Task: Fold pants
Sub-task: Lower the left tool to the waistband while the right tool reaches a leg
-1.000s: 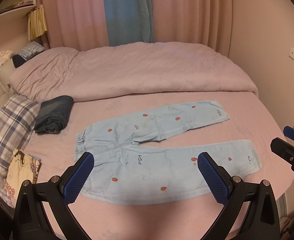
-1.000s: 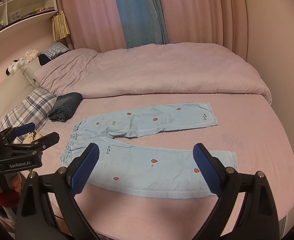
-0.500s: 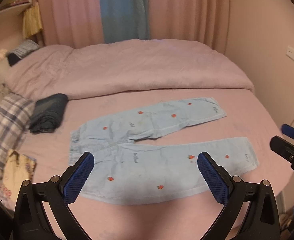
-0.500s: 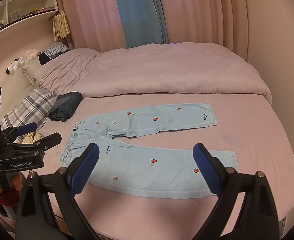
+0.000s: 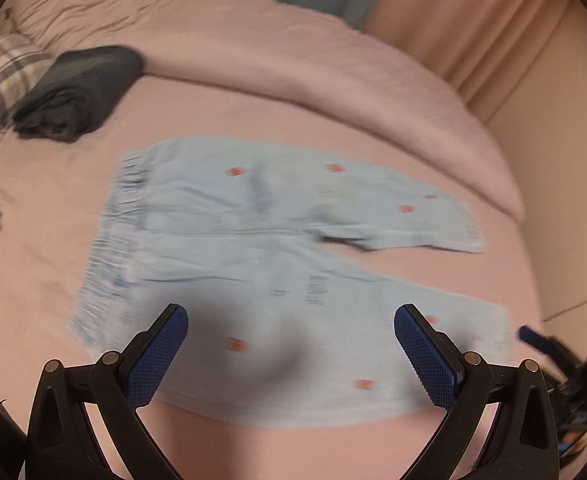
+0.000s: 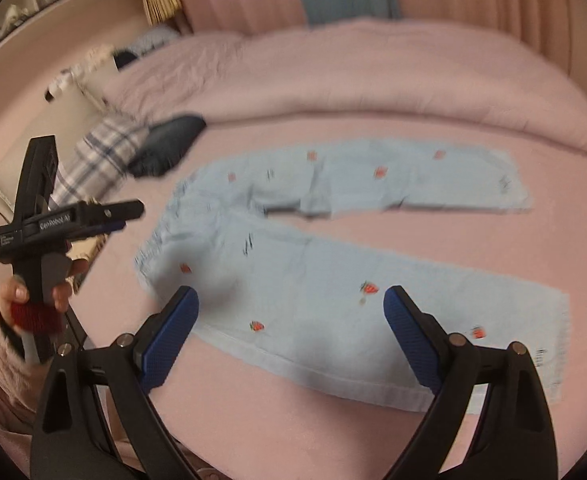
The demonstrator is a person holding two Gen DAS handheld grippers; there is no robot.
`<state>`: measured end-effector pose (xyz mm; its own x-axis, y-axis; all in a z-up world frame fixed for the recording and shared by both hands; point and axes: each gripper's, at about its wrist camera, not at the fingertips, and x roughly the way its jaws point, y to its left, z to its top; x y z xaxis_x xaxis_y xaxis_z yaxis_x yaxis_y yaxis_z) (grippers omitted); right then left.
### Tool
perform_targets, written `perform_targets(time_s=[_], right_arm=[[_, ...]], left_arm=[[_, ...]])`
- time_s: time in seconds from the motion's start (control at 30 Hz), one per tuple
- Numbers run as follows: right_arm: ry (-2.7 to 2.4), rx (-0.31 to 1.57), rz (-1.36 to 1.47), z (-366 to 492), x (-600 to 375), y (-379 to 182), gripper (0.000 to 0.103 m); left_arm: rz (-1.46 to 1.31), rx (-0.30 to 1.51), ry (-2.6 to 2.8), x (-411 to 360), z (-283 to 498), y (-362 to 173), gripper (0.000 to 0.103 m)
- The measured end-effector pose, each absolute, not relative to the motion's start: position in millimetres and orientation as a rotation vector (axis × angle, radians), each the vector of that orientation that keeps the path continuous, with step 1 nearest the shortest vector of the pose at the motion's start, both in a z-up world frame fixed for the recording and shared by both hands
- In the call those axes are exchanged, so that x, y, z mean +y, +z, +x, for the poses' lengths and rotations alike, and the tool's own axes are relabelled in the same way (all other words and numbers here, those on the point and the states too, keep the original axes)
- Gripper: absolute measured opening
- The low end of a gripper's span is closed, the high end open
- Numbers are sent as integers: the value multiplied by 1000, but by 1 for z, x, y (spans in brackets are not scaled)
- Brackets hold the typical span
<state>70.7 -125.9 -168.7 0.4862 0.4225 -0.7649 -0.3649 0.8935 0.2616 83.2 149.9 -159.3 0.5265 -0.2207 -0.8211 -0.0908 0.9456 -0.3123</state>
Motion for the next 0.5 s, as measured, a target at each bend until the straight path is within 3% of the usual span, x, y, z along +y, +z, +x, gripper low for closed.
perform_targets(time_s=[0.17,0.5], right_arm=[[495,983,7,115,-103,-199,90],[543,927,-152,250,-58,-220,83]], left_arm=[[-243,1007,5,196,113,-177,103],[-389,1061,106,281,215,-225,103]])
